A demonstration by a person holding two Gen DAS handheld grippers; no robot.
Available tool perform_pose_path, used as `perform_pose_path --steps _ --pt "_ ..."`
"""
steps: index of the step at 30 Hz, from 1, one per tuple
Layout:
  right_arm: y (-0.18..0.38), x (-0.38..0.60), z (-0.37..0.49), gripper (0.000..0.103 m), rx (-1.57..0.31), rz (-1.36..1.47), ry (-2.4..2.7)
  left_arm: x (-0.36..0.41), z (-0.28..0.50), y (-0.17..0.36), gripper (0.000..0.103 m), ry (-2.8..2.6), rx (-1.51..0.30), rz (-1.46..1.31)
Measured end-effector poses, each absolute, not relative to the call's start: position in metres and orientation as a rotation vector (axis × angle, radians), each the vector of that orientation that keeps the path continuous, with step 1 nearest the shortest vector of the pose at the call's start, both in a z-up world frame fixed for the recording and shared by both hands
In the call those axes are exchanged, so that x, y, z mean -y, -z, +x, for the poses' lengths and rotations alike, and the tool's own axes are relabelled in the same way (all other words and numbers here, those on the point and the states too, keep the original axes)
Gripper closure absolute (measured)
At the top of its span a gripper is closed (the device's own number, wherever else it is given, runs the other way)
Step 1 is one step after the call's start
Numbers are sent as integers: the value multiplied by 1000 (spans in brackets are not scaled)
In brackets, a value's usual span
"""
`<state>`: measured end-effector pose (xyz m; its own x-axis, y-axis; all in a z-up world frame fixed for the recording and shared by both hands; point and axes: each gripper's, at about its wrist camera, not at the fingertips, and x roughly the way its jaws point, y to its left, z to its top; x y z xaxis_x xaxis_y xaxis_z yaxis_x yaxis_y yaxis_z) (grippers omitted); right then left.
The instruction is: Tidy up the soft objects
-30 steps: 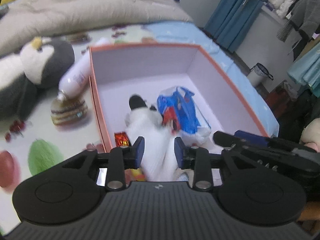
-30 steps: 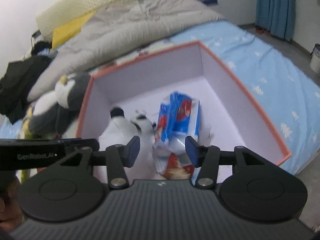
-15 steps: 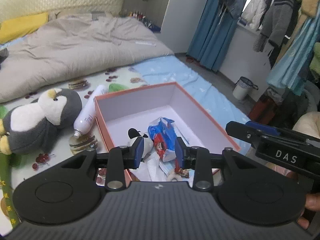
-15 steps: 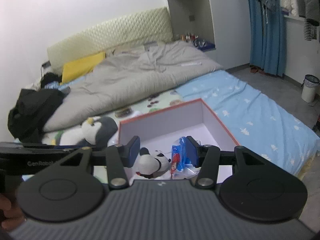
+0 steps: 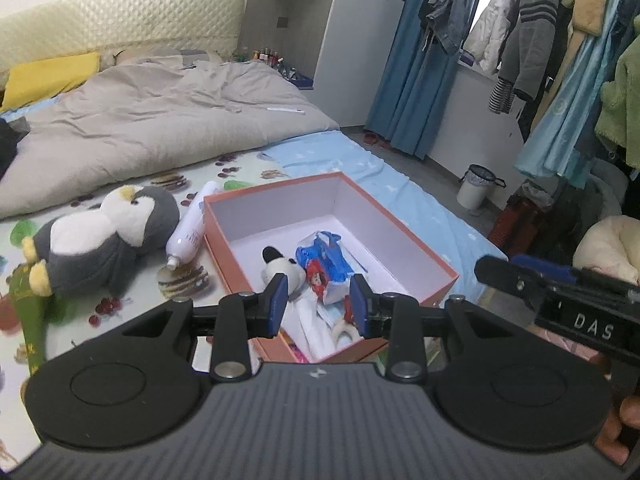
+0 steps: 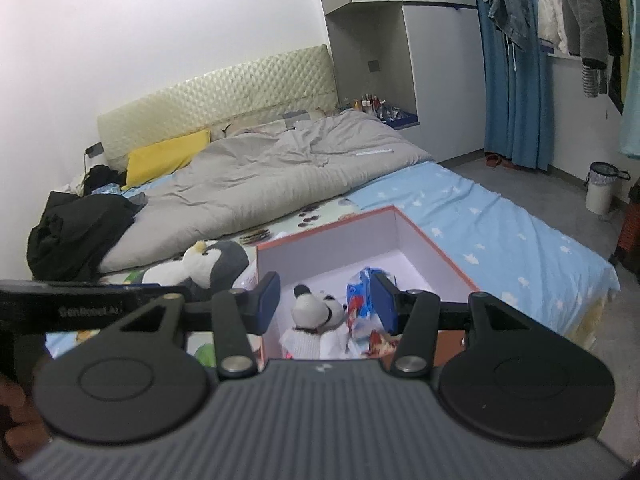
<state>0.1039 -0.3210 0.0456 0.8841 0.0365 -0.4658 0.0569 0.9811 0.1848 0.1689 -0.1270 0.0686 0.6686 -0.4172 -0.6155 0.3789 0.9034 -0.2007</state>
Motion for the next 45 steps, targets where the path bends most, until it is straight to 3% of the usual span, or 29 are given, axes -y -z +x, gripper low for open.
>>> perform_pose_path --steps 19,35,38,39,41,43,45 --pt "4 308 68 50 -522 216 8 115 126 -24 60 389 -721 -71" --pt "8 314 50 50 -503 215 17 103 108 -20 59 323 -709 -87" --pt "4 314 49 46 -489 207 28 102 107 -19 45 313 -704 -86" --pt "3 313 49 34 -483 192 35 101 108 -19 41 309 -705 -91" --pt "2 314 49 15 -472 170 48 99 107 -18 22 309 -707 -93" --pt "3 316 50 14 -477 168 47 98 107 -18 10 306 -699 -87" --pt "4 318 53 14 -494 170 55 97 105 -20 5 286 -686 -70"
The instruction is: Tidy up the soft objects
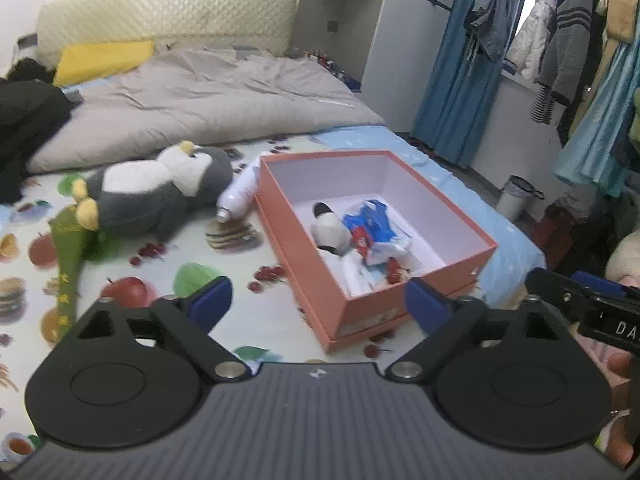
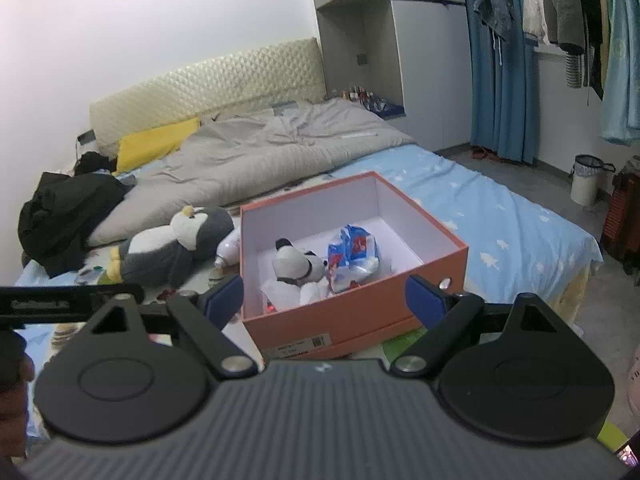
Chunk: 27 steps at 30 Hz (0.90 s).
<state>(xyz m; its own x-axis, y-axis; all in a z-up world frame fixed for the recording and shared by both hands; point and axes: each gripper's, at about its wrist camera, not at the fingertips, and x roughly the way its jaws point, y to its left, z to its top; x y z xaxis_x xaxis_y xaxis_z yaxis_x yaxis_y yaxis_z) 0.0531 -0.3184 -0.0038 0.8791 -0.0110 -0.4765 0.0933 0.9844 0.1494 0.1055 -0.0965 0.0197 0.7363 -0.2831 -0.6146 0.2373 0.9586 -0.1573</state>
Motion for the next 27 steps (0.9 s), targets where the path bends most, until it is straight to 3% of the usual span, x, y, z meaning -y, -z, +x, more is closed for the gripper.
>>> perform_pose_path --steps 13,14,15,27 --pt "11 313 58 13 -510 171 54 92 98 -29 0 253 -661 -71" --pt "11 312 57 12 -510 168 53 92 97 -30 0 247 -658 -67" --pt "11 311 57 0 -506 165 55 92 96 -30 0 243 -657 -64" --pt "8 307 57 0 -511 164 54 88 88 -38 0 233 -645 -61"
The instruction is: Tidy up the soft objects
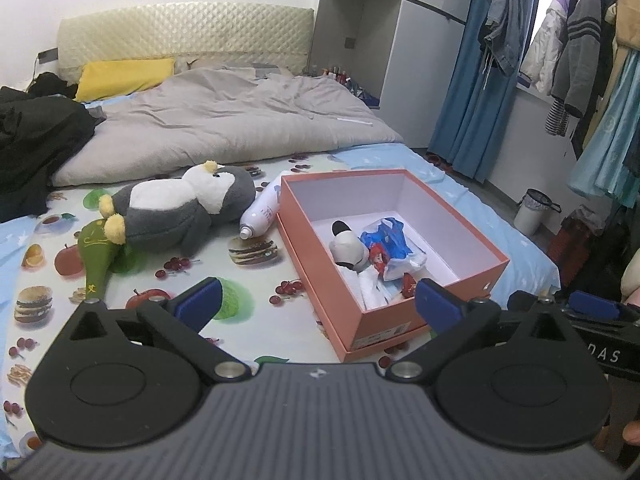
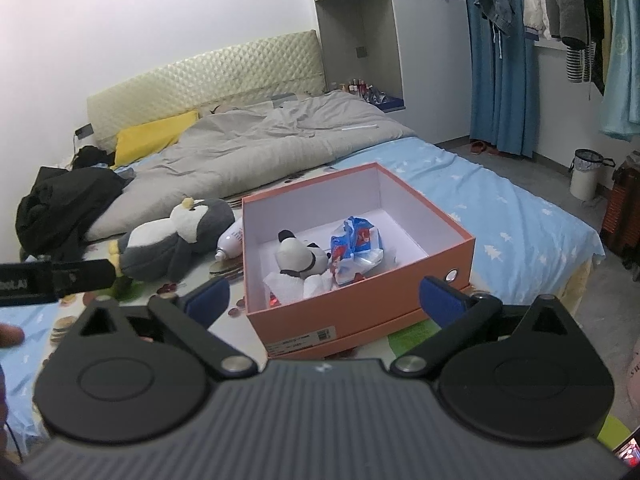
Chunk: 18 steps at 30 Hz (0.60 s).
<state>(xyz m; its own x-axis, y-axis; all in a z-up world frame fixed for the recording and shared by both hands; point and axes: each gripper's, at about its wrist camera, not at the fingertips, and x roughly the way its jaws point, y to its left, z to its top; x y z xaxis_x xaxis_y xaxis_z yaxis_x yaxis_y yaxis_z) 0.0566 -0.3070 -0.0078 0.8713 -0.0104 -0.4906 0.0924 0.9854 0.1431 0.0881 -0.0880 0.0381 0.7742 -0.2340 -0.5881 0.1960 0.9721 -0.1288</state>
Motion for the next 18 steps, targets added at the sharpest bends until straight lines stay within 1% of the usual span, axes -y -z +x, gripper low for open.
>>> perform_pose_path --steps 18 --pt "7 306 56 0 -513 155 49 90 83 -47 0 248 -636 -68"
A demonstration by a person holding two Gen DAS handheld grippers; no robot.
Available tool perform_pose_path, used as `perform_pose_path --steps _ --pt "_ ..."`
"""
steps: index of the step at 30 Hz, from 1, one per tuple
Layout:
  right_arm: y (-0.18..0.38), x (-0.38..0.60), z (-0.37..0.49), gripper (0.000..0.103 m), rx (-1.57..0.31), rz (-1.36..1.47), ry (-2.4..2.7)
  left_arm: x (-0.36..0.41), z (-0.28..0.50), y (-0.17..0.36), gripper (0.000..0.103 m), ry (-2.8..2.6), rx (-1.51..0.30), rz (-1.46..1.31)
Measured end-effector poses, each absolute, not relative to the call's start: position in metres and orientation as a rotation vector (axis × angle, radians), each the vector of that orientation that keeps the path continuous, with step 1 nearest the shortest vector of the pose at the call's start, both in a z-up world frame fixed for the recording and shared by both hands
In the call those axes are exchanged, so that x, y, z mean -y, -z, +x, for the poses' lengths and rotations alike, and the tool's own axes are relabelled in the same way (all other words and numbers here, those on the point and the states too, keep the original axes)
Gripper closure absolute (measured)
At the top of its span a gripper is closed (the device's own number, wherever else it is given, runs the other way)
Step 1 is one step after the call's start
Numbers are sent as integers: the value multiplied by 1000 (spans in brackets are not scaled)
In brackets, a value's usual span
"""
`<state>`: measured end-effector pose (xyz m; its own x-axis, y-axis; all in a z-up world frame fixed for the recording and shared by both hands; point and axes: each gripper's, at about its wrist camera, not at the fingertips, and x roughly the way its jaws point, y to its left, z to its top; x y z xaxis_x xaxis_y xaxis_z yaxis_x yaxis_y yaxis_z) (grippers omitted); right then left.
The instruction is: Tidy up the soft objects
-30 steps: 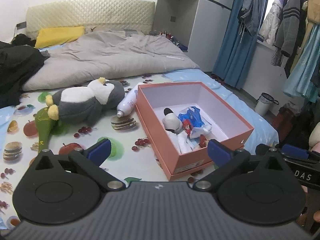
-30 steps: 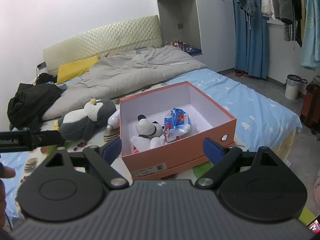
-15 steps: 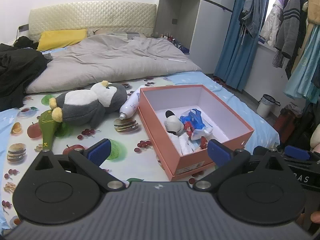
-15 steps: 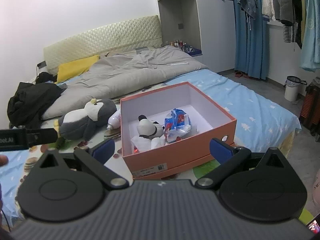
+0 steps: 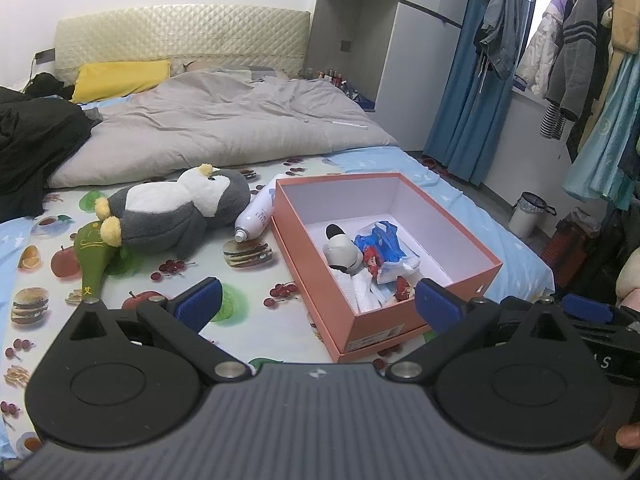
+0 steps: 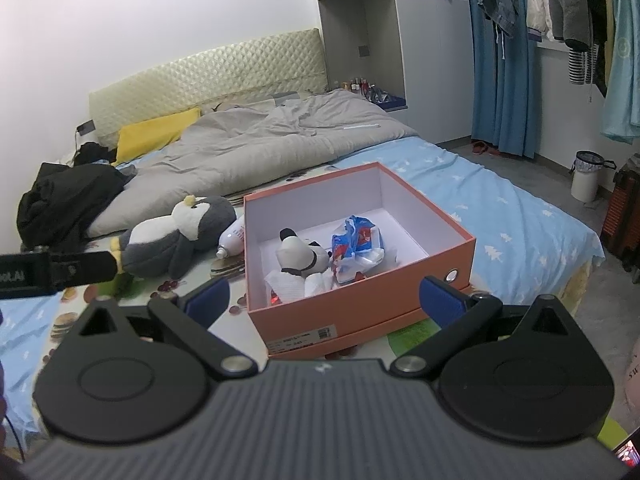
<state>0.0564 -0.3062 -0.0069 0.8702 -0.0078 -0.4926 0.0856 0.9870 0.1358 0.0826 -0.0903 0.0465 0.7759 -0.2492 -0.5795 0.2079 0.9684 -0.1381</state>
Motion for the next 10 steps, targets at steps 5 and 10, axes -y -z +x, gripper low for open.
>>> perform_pose_path --steps 5,10 --pt "9 306 57 0 -517 161 50 92 83 -47 0 250 -632 -66" --pt "10 306 58 0 -521 162 50 94 84 -46 0 246 -639 -67"
